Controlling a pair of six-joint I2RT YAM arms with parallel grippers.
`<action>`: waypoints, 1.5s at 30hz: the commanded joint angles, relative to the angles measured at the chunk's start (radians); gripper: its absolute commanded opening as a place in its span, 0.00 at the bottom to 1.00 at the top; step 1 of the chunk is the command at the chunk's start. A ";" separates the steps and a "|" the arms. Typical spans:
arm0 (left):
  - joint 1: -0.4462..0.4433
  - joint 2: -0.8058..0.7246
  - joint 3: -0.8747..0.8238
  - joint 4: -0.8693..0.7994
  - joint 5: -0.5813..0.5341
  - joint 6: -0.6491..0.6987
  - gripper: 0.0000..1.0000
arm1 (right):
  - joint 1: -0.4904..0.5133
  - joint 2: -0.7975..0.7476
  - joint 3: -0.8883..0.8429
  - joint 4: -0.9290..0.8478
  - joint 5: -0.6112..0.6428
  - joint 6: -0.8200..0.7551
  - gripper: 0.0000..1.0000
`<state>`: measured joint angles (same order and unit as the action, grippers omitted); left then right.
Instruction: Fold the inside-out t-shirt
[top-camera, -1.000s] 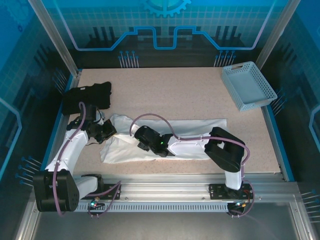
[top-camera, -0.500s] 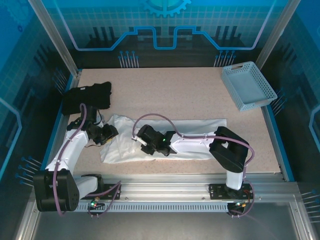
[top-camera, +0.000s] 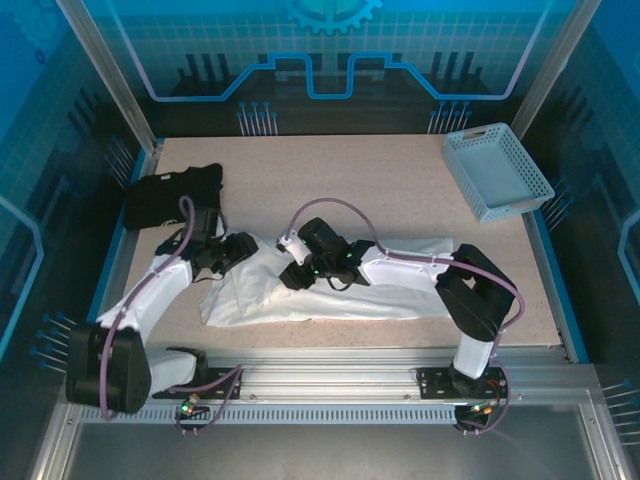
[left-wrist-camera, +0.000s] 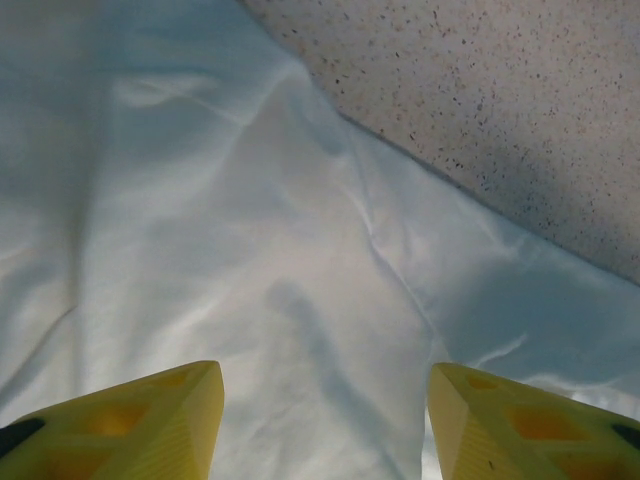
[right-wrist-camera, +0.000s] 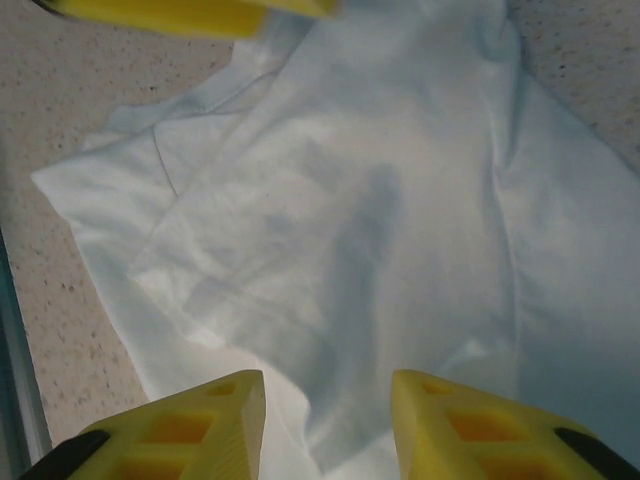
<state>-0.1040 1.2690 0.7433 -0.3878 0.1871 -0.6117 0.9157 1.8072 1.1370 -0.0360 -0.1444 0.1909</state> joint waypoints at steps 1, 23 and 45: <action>-0.005 0.112 -0.030 0.151 -0.002 -0.037 0.57 | 0.004 0.099 0.035 0.057 -0.067 0.096 0.34; 0.099 -0.111 -0.200 0.090 -0.305 0.033 0.87 | 0.032 -0.033 -0.034 -0.083 0.003 0.040 0.60; -0.016 0.105 -0.149 0.126 0.018 0.087 0.89 | -0.015 -0.077 -0.117 -0.034 -0.017 0.092 0.79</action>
<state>-0.0467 1.3651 0.6136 -0.3347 -0.0376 -0.5179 0.9066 1.7596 1.0309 -0.0849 -0.1505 0.2623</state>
